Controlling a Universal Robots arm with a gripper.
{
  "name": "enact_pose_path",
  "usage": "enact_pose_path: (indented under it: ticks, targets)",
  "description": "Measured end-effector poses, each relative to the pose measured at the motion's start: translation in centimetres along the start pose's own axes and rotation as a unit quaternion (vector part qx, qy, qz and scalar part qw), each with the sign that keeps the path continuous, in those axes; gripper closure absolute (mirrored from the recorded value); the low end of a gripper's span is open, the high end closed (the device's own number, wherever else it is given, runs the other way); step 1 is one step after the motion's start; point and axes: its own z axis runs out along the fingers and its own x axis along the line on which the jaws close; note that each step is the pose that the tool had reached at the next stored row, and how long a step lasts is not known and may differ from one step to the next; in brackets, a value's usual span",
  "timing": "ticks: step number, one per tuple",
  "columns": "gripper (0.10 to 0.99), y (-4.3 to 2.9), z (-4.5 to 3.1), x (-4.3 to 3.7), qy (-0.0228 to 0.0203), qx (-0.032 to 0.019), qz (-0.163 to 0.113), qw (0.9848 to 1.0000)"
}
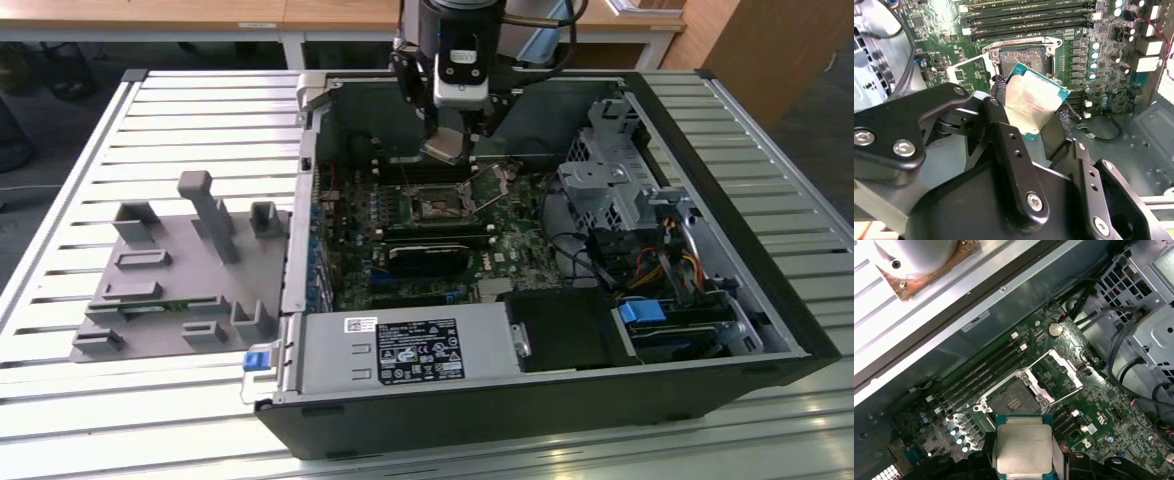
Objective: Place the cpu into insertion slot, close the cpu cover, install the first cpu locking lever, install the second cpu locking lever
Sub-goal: 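Place the cpu into insertion slot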
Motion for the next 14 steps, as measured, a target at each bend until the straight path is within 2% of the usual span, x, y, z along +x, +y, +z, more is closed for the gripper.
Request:
enact_pose_path:
  ticks: [14]
  targets:
    - [0.557,-0.03,0.29,0.0,-0.0031,-0.0004,0.034,0.9994]
